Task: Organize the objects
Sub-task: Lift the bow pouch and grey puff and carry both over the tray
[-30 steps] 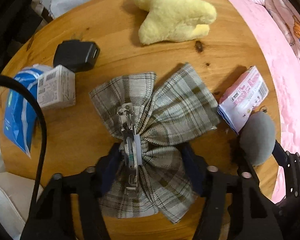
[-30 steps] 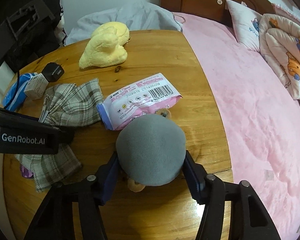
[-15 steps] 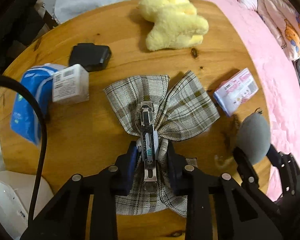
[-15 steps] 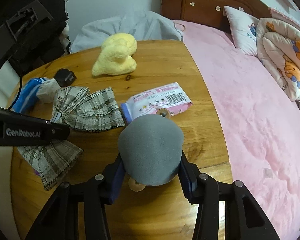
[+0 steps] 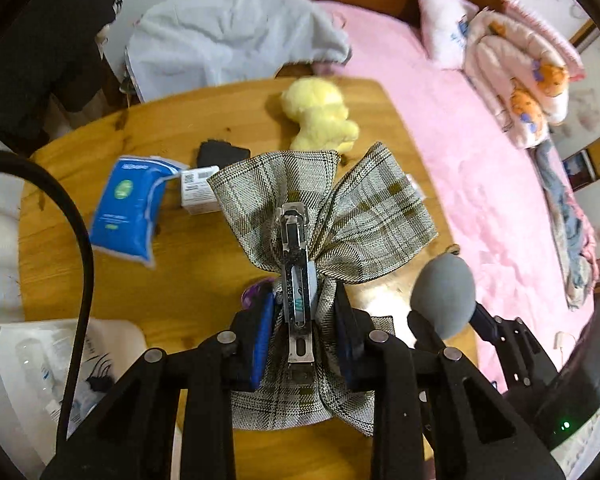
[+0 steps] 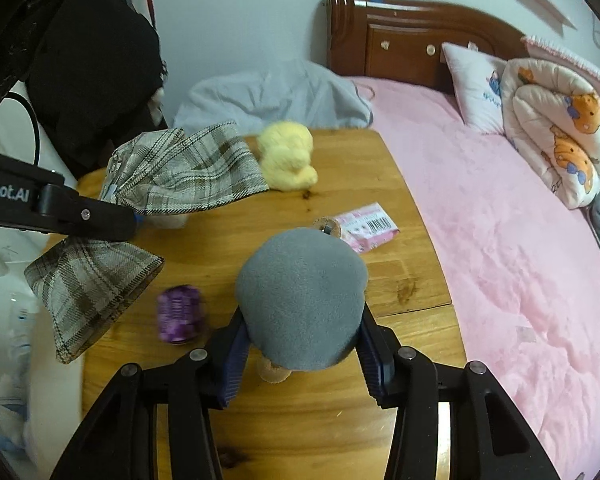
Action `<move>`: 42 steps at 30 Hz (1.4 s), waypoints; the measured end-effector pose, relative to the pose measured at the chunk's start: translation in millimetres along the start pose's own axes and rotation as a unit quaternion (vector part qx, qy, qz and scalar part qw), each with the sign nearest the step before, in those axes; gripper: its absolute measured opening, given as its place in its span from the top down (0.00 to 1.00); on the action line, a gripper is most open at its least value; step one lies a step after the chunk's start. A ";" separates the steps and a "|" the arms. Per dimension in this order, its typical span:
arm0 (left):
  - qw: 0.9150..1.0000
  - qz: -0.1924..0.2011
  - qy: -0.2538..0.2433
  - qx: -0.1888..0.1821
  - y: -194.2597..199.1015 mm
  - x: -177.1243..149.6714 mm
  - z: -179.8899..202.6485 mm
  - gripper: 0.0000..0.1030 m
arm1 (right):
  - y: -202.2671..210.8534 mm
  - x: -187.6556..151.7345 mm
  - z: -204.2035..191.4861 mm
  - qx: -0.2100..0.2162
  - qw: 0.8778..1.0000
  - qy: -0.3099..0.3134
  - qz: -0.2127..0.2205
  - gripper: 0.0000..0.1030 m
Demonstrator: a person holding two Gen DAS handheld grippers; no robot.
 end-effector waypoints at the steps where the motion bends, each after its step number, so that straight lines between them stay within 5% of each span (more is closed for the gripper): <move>1: 1.000 0.004 0.000 -0.008 12.2 -3.5 -0.3 0.71 | 9.1 0.3 -5.5 0.001 1.000 0.000 0.005 0.52; 11: 0.997 0.061 -0.011 -0.035 113.3 -33.6 -39.2 0.71 | 101.0 10.3 -88.7 0.036 0.998 0.022 0.056 0.52; 20: 0.995 0.094 0.008 0.014 165.2 -67.7 -114.7 0.71 | 166.7 7.0 -186.3 0.098 0.987 0.077 0.102 0.52; 29: 0.993 0.076 0.049 0.073 160.6 -108.1 -176.7 0.71 | 182.9 -19.6 -252.8 0.131 0.975 0.138 0.111 0.52; 42: 0.988 0.023 0.095 0.121 113.4 -153.0 -227.5 0.71 | 150.9 -86.9 -309.7 0.140 0.962 0.227 0.054 0.51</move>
Point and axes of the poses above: each gripper's, at about its wrist camera, not at the fingertips, and y roughly against the way its jaws point, z to its right, x to its top, the point moved 10 cm from there along -y, roughly the way its jaws point, and after that the axes turned 4 degrees about z, right-handed, at the moved point
